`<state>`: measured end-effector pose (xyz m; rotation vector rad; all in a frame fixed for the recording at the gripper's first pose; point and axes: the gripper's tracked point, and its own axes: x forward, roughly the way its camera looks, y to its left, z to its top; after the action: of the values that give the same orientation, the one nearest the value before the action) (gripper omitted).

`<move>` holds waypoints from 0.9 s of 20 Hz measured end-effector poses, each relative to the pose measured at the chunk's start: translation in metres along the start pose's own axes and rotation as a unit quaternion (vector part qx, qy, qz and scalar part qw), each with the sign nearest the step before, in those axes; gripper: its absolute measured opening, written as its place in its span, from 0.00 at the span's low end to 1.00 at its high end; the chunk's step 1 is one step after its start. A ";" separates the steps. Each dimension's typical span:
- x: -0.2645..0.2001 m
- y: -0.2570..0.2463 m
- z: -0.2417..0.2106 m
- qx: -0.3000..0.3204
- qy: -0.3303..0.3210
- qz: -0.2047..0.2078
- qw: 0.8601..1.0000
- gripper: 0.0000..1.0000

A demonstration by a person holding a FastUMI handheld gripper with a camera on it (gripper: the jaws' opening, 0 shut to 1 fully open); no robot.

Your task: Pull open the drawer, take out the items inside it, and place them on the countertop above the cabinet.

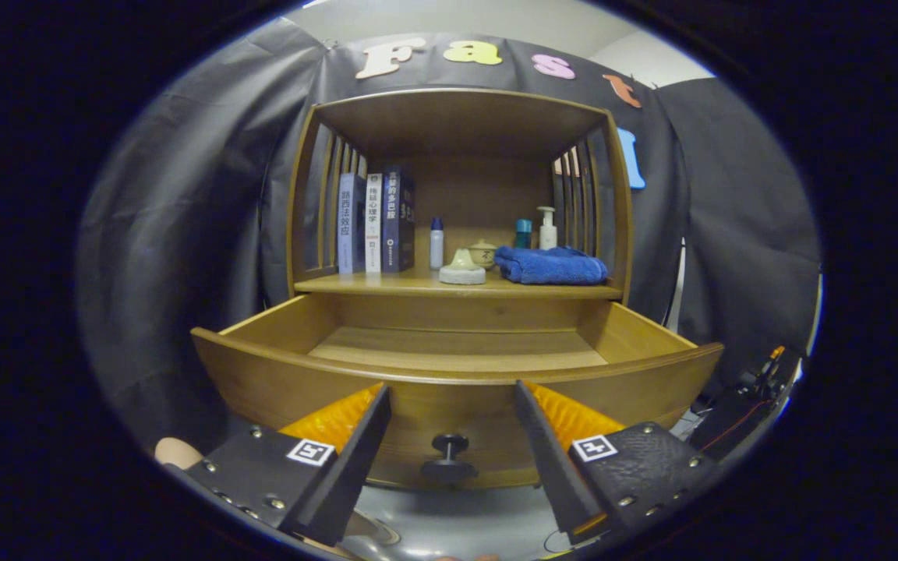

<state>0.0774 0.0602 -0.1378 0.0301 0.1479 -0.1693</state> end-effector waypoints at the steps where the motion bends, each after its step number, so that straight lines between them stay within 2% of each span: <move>1: -0.001 0.000 -0.001 -0.005 0.001 -0.005 1.000 0.95; 4: 0.001 -0.001 0.000 -0.003 0.002 -0.017 1.000 0.95; 11: 0.022 -0.011 0.006 -0.002 0.009 0.003 1.000 0.96; 18: 0.056 -0.002 0.022 0.013 -0.018 -0.004 1.000 0.97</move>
<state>0.1346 0.0483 -0.1244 0.0515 0.1105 -0.1789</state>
